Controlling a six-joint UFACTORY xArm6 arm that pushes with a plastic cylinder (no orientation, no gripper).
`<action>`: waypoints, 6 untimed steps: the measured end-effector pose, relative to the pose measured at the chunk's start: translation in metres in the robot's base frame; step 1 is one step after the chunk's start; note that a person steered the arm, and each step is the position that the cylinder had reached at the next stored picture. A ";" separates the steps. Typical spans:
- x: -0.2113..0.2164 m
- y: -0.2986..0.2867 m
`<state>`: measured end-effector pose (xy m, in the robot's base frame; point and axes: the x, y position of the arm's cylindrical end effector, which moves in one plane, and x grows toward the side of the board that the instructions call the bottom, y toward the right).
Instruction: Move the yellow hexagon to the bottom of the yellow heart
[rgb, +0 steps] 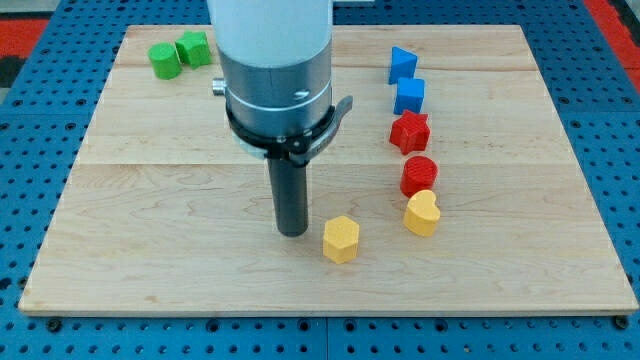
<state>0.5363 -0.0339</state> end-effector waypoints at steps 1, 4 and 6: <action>0.008 0.044; 0.028 0.087; 0.048 0.088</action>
